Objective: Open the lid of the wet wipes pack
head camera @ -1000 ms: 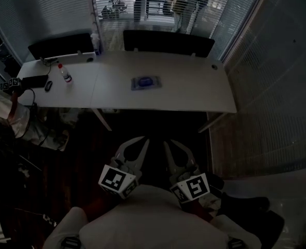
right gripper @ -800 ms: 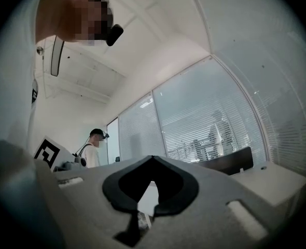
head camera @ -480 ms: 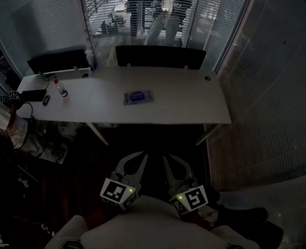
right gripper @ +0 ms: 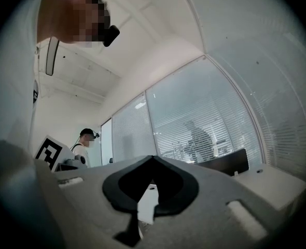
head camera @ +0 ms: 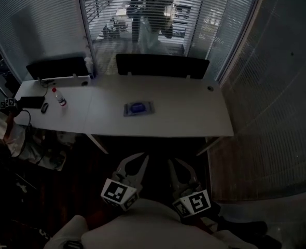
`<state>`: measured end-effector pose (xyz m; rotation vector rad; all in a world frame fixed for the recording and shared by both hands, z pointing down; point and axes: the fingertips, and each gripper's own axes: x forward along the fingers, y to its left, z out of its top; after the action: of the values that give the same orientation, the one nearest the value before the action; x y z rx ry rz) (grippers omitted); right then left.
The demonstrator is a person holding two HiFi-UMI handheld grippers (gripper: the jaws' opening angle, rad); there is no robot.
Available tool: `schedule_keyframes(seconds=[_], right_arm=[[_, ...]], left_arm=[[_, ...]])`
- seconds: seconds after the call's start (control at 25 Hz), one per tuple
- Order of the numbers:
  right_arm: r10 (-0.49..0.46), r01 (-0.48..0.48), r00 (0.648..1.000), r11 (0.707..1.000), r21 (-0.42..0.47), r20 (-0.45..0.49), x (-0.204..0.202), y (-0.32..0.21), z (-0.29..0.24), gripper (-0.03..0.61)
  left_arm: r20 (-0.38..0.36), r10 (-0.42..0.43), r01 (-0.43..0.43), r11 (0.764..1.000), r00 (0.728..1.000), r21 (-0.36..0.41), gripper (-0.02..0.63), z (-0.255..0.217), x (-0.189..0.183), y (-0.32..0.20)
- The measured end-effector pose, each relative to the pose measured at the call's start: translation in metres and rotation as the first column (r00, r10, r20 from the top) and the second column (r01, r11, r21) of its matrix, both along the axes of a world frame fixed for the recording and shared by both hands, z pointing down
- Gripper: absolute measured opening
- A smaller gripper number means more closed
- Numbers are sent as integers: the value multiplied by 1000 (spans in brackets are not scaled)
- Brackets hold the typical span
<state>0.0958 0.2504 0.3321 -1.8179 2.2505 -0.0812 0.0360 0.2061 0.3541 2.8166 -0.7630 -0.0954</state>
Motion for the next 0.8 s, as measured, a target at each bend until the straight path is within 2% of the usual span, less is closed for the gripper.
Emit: schedule_keyframes(seconds=[0.2, 0.64, 0.8], right_arm=[[0, 0, 1000, 1000, -13, -14, 0, -61, 6, 0], [-18, 16, 998, 999, -48, -57, -11, -255, -9, 2], [-26, 22, 996, 999, -49, -82, -14, -308, -7, 1]], left_arm=[[-27, -1, 1, 1000, 1000, -1, 3, 4, 2, -62], [-31, -10, 9, 999, 999, -52, 3, 0, -10, -250], [-27, -3, 2, 999, 1000, -32, 3, -1, -12, -300]])
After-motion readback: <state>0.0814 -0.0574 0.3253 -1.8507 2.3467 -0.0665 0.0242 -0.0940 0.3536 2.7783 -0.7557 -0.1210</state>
